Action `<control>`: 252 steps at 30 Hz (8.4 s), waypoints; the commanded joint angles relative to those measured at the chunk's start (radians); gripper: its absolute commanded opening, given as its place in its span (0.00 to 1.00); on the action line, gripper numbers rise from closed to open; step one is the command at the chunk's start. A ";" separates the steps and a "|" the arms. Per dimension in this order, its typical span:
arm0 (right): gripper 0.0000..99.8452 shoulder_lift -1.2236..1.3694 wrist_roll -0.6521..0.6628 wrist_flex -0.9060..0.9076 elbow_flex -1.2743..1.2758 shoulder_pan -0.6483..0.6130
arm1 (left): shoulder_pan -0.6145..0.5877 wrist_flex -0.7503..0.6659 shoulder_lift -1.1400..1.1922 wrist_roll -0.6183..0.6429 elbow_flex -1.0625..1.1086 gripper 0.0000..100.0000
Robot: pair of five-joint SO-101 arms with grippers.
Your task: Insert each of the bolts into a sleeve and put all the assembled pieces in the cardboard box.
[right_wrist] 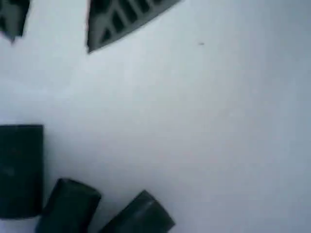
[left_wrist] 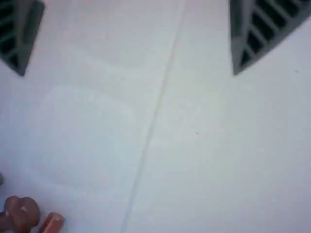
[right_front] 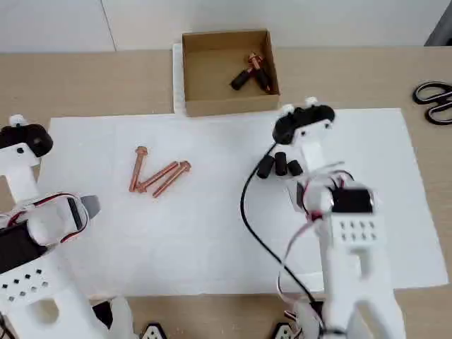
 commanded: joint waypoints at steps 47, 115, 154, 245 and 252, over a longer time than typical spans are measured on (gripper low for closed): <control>0.16 1.260 0.107 0.384 -1.123 0.016 | -0.003 -0.094 0.003 -0.005 0.119 0.26; 0.00 0.728 0.101 0.622 -1.045 0.021 | 0.318 -0.035 1.765 -0.052 -1.336 0.15; 0.00 0.139 0.049 0.621 -0.870 0.012 | 0.397 0.048 0.776 0.014 -1.007 0.01; 0.00 -1.214 -0.391 -0.272 0.749 -0.437 | 1.109 -1.045 -0.015 0.408 0.220 0.01; 0.00 -1.214 -0.391 -0.272 0.747 -0.437 | 1.111 -1.091 -0.015 0.408 0.283 0.01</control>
